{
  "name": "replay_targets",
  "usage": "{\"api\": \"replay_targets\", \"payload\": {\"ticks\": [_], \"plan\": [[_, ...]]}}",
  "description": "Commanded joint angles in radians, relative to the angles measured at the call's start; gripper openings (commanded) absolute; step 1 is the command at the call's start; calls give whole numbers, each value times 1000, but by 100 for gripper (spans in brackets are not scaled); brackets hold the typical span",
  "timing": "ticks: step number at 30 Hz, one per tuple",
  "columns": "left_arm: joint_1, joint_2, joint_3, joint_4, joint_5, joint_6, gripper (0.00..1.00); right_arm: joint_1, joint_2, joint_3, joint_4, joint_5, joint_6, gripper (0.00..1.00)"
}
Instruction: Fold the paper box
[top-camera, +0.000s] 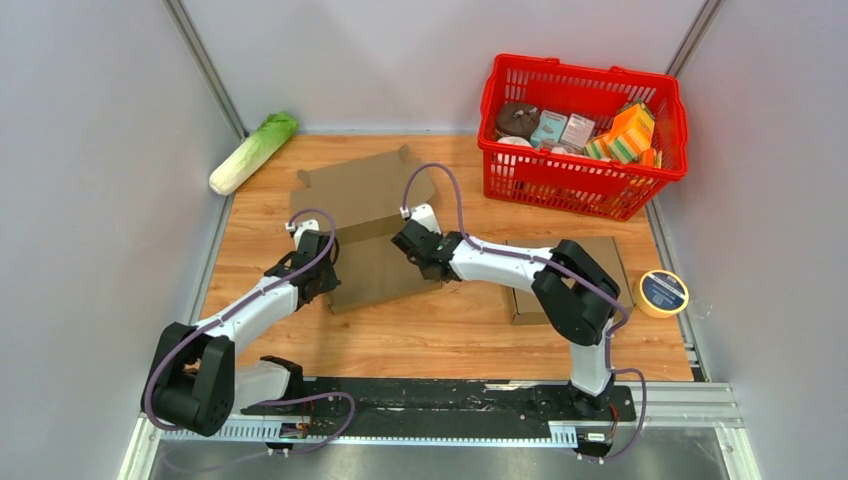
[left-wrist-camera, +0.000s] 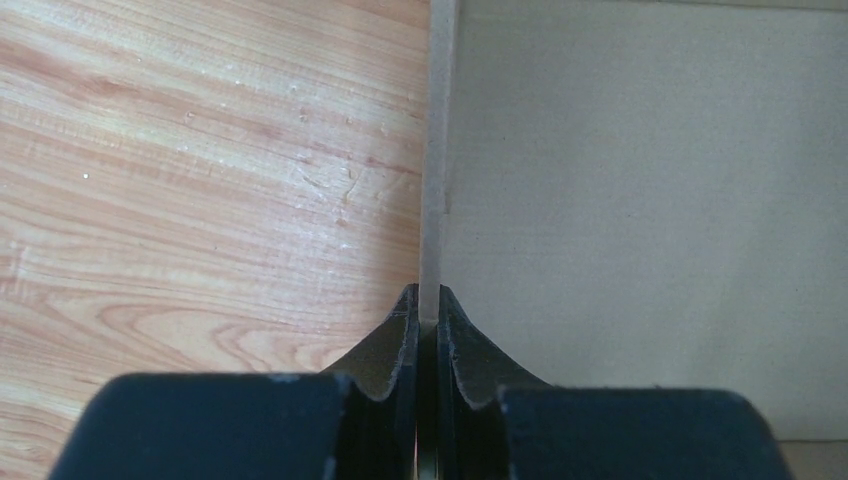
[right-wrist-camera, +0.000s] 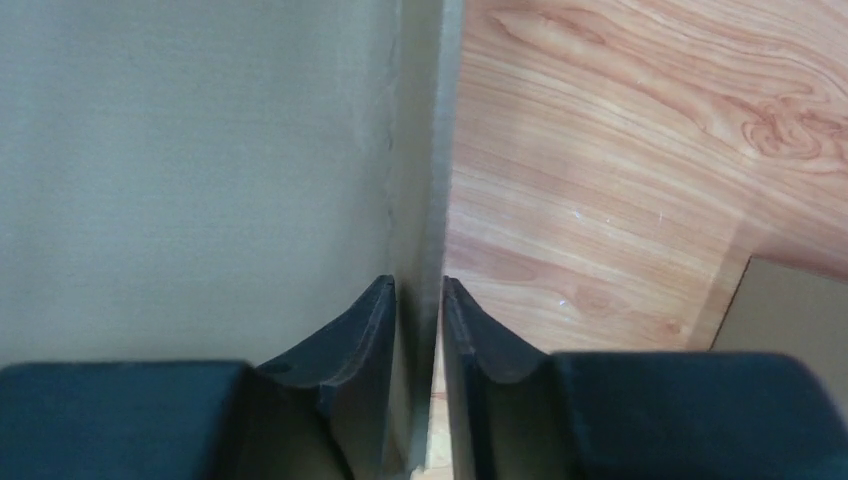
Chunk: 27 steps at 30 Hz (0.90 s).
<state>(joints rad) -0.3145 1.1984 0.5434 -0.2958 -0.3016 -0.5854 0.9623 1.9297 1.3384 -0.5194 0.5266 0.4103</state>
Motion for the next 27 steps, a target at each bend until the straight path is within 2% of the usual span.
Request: {"api": "replay_targets", "payload": {"ticks": [1,2,6,13,17,19,23,24,25,26,27], "plan": [[-8,-42,-2,26,-2,2,7,-85,-64,-28,68,-206,-24,35],[-8,-45,-2,24,-2,4,6,-120,-64,-25,73,-280,-25,37],[-9,-49,-2,21,-1,12,6,-184,-25,34,62,-404,-48,43],[-11,-45,-5,20,-10,22,5,-197,41,113,48,-416,-94,44],[-12,-40,-3,21,-11,22,5,-197,98,186,35,-373,-120,43],[-12,-39,0,17,-14,19,4,-195,127,208,-6,-341,-136,36],[-12,-43,1,15,-16,15,3,-171,95,142,12,-297,-139,32],[-12,-42,1,17,-17,13,3,-160,88,113,13,-265,-139,22],[-12,-40,4,15,-19,7,2,-145,89,108,-7,-202,-151,16],[-12,-37,4,14,-19,4,1,-102,104,114,-31,-34,-160,7],[-12,-37,4,9,-24,-2,0,-79,127,129,-66,61,-154,0]]}}
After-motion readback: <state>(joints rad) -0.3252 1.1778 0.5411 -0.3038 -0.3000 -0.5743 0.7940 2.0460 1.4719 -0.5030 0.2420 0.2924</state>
